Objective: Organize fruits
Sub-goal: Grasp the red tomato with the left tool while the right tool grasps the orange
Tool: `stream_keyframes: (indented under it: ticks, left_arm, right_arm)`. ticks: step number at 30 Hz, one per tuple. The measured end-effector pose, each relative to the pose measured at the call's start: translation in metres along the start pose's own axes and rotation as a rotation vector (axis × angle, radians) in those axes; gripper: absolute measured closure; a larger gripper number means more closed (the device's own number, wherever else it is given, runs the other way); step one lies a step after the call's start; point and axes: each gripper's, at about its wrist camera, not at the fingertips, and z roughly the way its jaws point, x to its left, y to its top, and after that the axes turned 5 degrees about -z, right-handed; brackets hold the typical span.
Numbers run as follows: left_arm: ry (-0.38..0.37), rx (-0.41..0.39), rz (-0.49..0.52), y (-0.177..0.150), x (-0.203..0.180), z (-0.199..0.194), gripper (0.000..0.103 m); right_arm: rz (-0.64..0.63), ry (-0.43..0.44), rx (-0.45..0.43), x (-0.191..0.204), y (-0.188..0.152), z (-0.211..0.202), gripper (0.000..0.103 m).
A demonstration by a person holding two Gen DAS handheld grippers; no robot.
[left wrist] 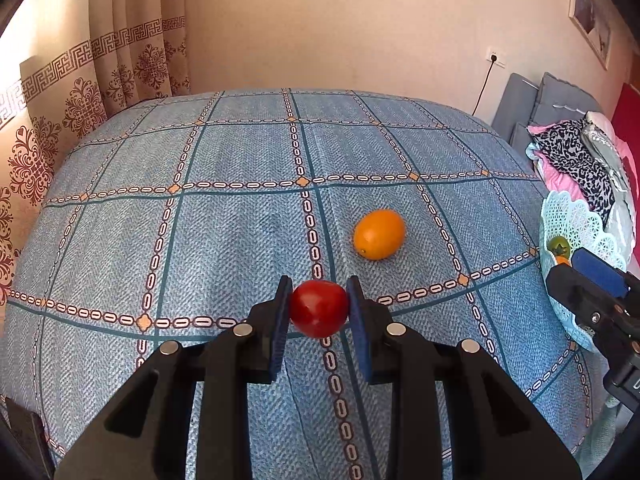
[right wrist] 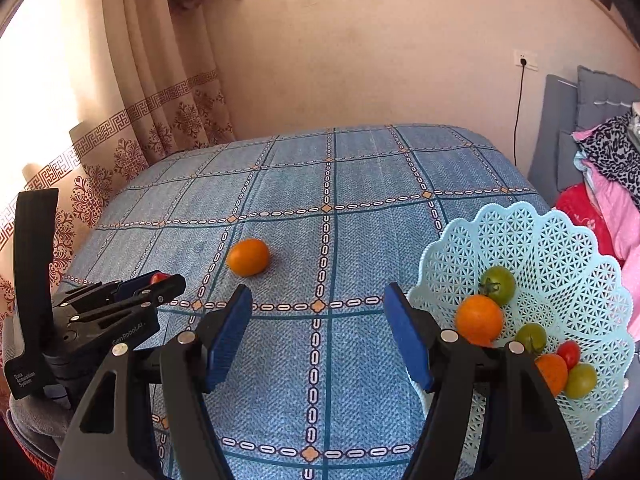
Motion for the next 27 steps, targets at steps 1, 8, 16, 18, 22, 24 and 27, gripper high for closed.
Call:
stream_keyframes:
  ticks: [1, 8, 16, 18, 22, 24, 27]
  left_arm:
    - [0.006, -0.007, -0.007, 0.0, 0.002, -0.002, 0.075]
    - [0.063, -0.043, -0.045, 0.008, 0.019, -0.008, 0.075]
    - [0.079, -0.041, -0.1, 0.011, 0.04, -0.005, 0.075]
    - [0.08, -0.036, -0.109, 0.012, 0.043, -0.004, 0.075]
    - [0.083, -0.026, -0.124, 0.013, 0.048, 0.0, 0.075]
    - [0.082, -0.021, -0.128, 0.012, 0.049, 0.001, 0.075]
    - [0.084, -0.018, -0.132, 0.012, 0.05, 0.002, 0.075]
  right_arm:
    - [-0.006, 0.012, 0.002, 0.005, 0.004, 0.004, 0.035]
    - [-0.04, 0.082, 0.048, 0.033, 0.025, 0.046, 0.035]
    - [-0.043, 0.119, 0.125, 0.051, 0.034, 0.096, 0.035]
    - [-0.052, 0.116, 0.138, 0.057, 0.036, 0.107, 0.035]
    - [-0.089, 0.109, 0.158, 0.067, 0.035, 0.123, 0.035]
    - [-0.101, 0.1, 0.164, 0.069, 0.034, 0.128, 0.035]
    - [-0.102, 0.098, 0.171, 0.072, 0.034, 0.135, 0.035]
